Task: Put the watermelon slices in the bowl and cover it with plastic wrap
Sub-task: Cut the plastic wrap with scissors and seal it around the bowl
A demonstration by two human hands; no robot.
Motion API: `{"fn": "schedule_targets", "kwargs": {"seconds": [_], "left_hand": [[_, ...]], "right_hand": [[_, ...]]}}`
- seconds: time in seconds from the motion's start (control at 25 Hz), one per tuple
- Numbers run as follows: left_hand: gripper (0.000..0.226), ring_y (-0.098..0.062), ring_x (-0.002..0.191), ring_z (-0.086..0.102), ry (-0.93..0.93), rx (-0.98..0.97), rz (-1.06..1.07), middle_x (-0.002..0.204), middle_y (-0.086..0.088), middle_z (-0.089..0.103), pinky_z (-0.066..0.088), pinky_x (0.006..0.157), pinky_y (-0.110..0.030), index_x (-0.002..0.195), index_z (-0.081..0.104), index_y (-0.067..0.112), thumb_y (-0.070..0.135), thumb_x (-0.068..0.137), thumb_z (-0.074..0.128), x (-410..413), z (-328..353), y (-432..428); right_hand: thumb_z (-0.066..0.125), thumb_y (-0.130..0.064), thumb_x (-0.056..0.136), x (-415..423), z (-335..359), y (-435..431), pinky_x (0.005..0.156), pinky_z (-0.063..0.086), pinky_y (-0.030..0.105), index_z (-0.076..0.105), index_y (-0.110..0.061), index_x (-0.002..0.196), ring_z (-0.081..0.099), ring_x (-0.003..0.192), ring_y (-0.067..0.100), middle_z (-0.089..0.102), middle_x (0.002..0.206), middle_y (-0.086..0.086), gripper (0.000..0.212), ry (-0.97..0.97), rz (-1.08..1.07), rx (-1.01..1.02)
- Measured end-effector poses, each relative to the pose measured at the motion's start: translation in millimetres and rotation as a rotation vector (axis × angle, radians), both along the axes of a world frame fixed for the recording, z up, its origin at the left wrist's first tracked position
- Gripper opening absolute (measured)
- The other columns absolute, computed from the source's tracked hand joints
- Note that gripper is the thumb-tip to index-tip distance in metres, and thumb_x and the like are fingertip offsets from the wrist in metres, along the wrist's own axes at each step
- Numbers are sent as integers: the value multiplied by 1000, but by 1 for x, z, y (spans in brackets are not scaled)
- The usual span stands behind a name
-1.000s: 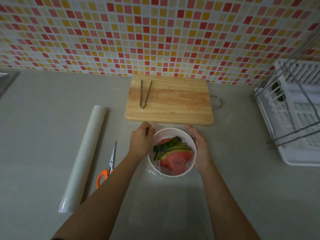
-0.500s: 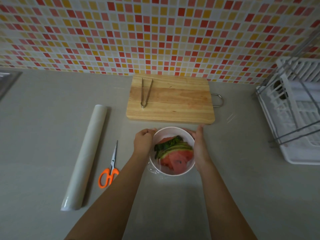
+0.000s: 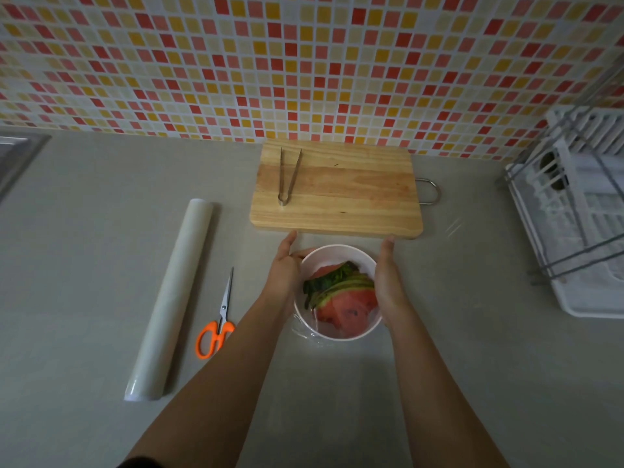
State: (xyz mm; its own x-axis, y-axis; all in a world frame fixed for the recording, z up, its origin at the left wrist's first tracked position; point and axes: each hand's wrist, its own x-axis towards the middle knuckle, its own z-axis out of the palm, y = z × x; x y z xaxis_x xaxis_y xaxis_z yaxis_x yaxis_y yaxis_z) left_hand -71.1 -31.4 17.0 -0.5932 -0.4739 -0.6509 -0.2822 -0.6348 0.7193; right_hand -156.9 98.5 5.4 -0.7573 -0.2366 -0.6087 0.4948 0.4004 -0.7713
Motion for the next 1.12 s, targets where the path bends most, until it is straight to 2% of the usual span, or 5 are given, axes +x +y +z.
{"fn": "schedule_targets", "kwargs": {"seconds": [0.28, 0.48, 0.88, 1.0, 1.12], "left_hand": [[26, -28, 86, 63, -142, -339, -200, 91, -9, 65, 55, 77, -38, 114, 59, -2, -4, 91, 48, 12, -4, -18], [46, 2, 108, 56, 66, -818, -16, 114, 13, 63, 39, 89, -5, 118, 62, 26, 49, 95, 30, 46, -6, 11], [73, -29, 124, 49, -74, -1031, -113, 128, -12, 60, 35, 105, -53, 130, 54, 14, 54, 91, 7, 43, -24, 37], [69, -22, 132, 41, -57, -805, -76, 143, -8, 47, 31, 111, -45, 143, 39, 18, 56, 91, 14, 43, -19, 30], [54, -25, 109, 59, -124, -393, 175, 125, -13, 62, 42, 103, -44, 122, 57, 15, 49, 96, 25, 52, -22, 12]], "right_hand": [[1, -86, 64, -3, 9, 10, 104, 35, 42, 56, -10, 123, 51, 118, 34, 56, 127, 19, 111, 102, -33, 211], [27, -71, 80, 20, -11, 30, 104, 36, 33, 60, -42, 114, 49, 122, 5, 57, 124, -23, 56, 345, -100, -318], [19, -96, 51, 35, -22, 13, 85, 53, 39, 66, -27, 84, 67, 93, 22, 69, 98, 8, 90, 98, -176, -221], [6, -81, 70, 30, -15, 22, 65, 47, 16, 63, -27, 82, 61, 77, 6, 66, 89, -1, 80, 249, -86, 40], [19, -60, 86, 19, -15, 32, 92, 37, 21, 58, -21, 120, 52, 109, 6, 58, 126, 2, 65, 376, -96, -25]]}}
